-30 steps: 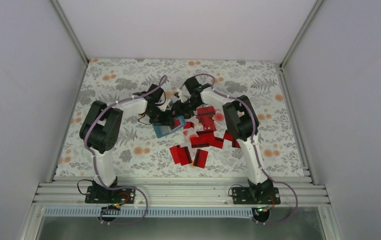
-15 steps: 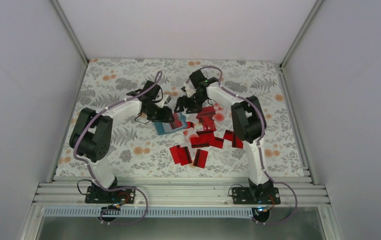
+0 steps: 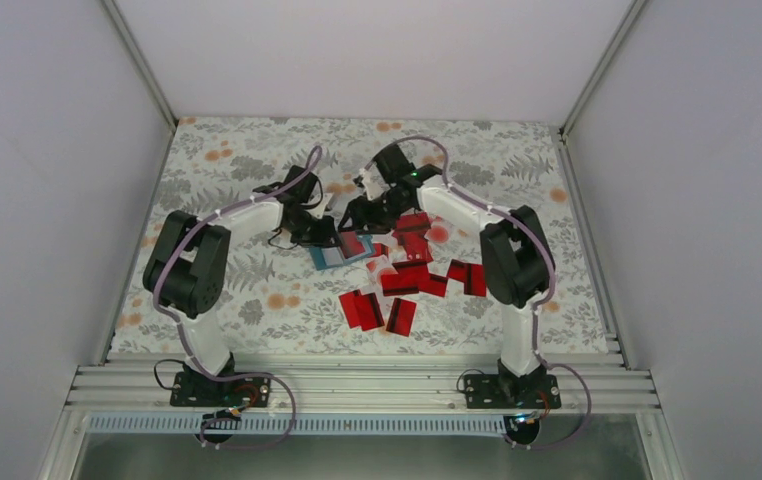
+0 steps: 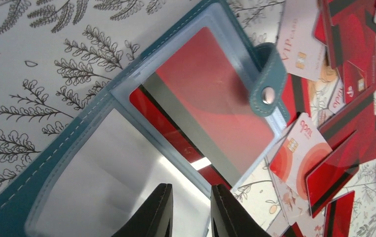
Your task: Put the credit cards into the card holder
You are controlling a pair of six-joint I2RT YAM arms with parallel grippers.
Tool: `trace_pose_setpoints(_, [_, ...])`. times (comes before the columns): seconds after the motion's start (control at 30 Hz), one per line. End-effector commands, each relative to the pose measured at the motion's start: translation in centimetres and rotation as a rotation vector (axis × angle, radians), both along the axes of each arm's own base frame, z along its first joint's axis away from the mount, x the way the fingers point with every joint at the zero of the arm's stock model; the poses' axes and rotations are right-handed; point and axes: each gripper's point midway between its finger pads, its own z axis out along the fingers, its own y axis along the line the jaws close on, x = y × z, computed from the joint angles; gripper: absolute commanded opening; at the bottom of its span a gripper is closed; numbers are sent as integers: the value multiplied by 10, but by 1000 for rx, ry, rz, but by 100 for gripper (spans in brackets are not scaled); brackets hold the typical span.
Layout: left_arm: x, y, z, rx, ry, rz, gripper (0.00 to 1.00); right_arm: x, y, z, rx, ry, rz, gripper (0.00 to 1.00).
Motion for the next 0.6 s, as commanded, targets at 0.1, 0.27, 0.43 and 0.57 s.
trace_pose_setpoints(0.1, [0,0,-20,13,21,-17,13,-19,36,-32,-15,80,32,54])
trace_pose_setpoints(0.27, [-4,1,-31,18,37,-21,10,-14,32,-52,-72,89,7,52])
trace_pose_setpoints(0.43, [-5,1,-36,12,48,-20,10,-4,19,-66,-145,74,-27,52])
trace_pose_setpoints(0.57, [-6,0,-37,13,50,-25,10,4,0,-76,-212,62,-58,51])
